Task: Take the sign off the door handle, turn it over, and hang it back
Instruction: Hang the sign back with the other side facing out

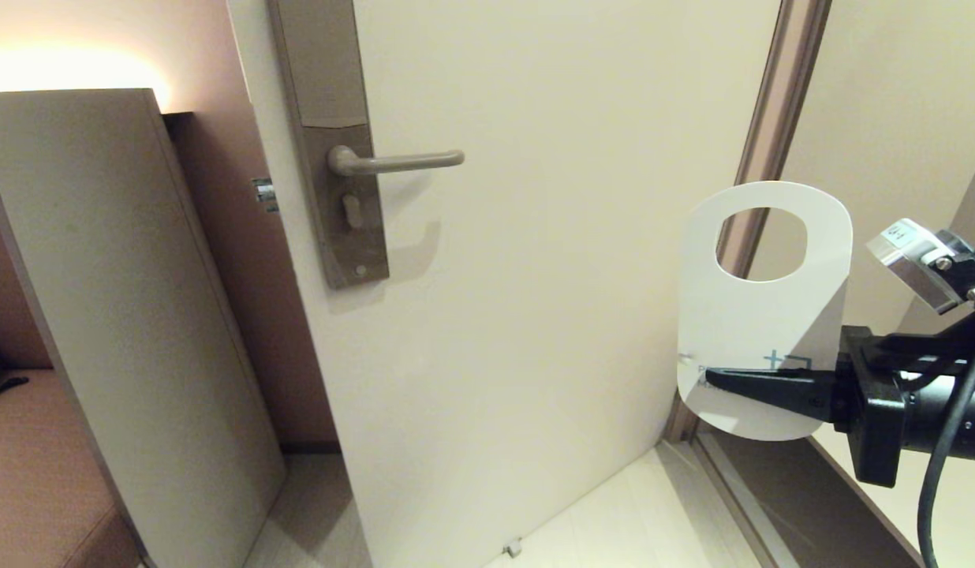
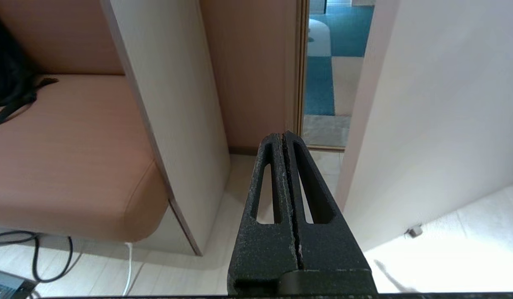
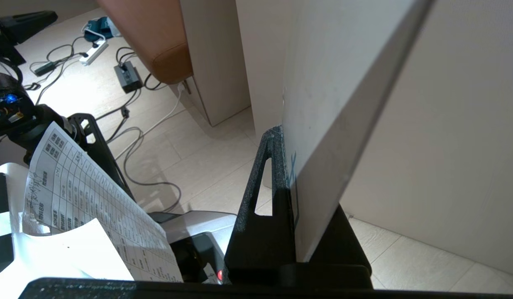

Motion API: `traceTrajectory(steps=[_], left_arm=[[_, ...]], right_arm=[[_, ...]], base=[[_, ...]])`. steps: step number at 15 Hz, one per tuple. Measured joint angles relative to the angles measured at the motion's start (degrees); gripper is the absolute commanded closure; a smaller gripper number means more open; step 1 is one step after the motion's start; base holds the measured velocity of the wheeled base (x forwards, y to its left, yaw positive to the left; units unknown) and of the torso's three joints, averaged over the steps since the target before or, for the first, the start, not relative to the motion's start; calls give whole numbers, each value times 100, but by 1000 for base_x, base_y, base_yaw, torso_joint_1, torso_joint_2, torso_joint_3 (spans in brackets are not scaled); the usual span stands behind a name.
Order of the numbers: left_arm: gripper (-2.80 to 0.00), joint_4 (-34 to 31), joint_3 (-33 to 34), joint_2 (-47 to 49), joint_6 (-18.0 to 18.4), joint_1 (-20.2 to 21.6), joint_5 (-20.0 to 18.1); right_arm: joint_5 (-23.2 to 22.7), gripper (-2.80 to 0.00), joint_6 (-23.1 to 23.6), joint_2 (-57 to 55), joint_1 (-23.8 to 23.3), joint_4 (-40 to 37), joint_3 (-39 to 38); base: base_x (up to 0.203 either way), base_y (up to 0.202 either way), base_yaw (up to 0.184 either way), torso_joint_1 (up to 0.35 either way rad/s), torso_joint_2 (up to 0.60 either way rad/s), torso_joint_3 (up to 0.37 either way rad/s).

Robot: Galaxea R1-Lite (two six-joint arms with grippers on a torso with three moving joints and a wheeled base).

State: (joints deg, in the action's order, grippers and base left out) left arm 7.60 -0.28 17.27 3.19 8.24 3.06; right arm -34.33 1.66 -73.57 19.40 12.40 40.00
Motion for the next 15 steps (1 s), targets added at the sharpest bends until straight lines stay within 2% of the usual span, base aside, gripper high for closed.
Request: traceTrajectory(steps=[5,8,11,15], left_arm=[[0,-811,18,-120,30,0,-235],[0,-824,18,-134,95,-1,-246],[0,-844,18,-135,337,0,-355],[0,-842,18,-135,301,0,-360]], right_arm=[[1,0,7,1,2,-2,-1],[1,0,7,1,-5,-2,-31],[1,0,5,-16,-7,0,-84],[1,0,7,-16,-105,-2,-122]], base=[[0,0,0,0,0,0],[0,0,0,0,0,0],[0,0,0,0,0,0],[0,0,0,0,0,0]])
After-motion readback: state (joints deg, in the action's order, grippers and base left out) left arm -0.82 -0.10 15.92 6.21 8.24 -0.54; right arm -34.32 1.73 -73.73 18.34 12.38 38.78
